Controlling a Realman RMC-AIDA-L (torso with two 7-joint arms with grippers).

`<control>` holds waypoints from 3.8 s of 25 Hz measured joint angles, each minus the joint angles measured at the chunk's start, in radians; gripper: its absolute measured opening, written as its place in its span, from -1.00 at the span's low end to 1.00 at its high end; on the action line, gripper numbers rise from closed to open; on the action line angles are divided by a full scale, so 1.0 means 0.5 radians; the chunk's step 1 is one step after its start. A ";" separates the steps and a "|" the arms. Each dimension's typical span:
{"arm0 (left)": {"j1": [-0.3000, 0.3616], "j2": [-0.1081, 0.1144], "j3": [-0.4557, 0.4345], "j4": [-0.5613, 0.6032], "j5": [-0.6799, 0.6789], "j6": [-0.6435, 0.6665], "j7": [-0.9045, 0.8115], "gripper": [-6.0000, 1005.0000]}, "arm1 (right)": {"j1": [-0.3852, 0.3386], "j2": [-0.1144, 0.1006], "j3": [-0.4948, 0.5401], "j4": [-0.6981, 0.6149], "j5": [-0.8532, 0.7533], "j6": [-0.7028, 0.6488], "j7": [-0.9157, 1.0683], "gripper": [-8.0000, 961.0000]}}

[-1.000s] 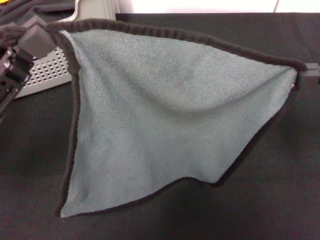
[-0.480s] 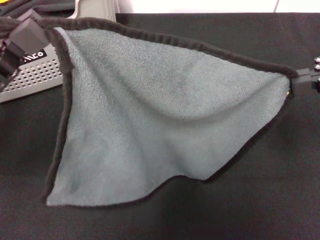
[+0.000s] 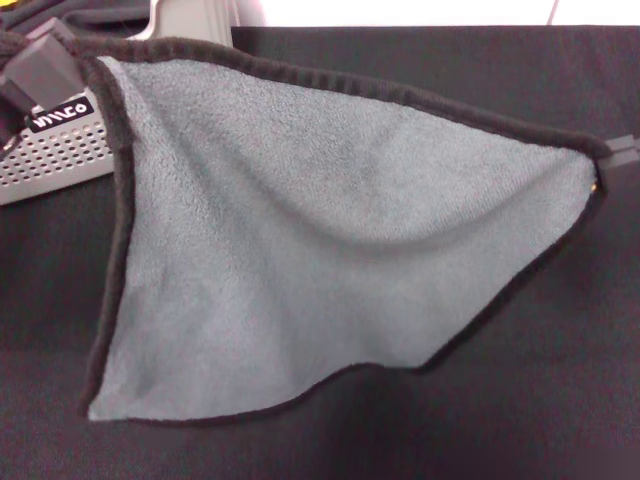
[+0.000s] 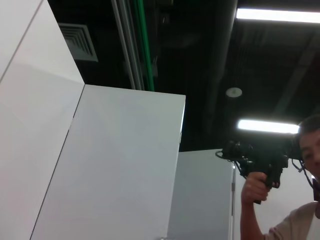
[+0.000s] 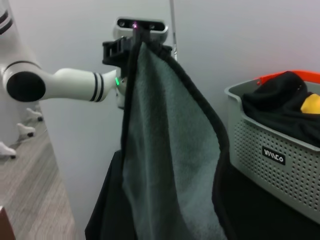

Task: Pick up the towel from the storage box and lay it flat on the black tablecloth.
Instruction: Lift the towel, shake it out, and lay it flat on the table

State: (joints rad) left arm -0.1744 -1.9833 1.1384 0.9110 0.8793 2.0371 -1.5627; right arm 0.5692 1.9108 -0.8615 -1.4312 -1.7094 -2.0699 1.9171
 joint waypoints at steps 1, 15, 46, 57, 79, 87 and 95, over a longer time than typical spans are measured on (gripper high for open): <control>-0.002 0.002 0.000 0.002 0.000 0.000 -0.004 -0.93 | 0.008 -0.005 0.005 -0.016 0.000 -0.010 0.011 -0.97; -0.017 0.024 -0.001 0.004 0.015 0.000 -0.082 -0.93 | 0.233 -0.095 0.007 -0.128 -0.137 -0.134 0.209 -0.97; -0.208 0.143 -0.025 -0.871 0.106 -0.017 -0.137 -0.93 | 0.124 0.064 -0.069 0.122 -0.084 -0.089 0.240 -0.97; -0.588 0.090 -0.025 -1.123 0.309 -0.479 0.085 -0.93 | 0.279 -0.059 -0.065 0.687 -0.459 0.217 -0.019 -0.97; -0.698 -0.132 -0.010 -1.129 0.376 -1.305 0.684 -0.93 | 0.442 0.105 -0.120 0.993 -1.224 0.937 -0.067 -0.97; -0.720 -0.200 -0.014 -1.129 0.389 -1.555 1.022 -0.93 | 0.457 0.131 -0.204 1.106 -1.310 1.229 -0.052 -0.97; -0.732 -0.220 -0.012 -1.146 0.378 -1.638 1.361 -0.93 | 0.486 0.149 -0.247 1.234 -1.388 1.451 -0.044 -0.97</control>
State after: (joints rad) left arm -0.5403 -2.0932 1.1322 0.3378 1.0683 1.2183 -0.8822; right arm 0.8125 1.9852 -0.9851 -0.8141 -2.4031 -1.3443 1.8950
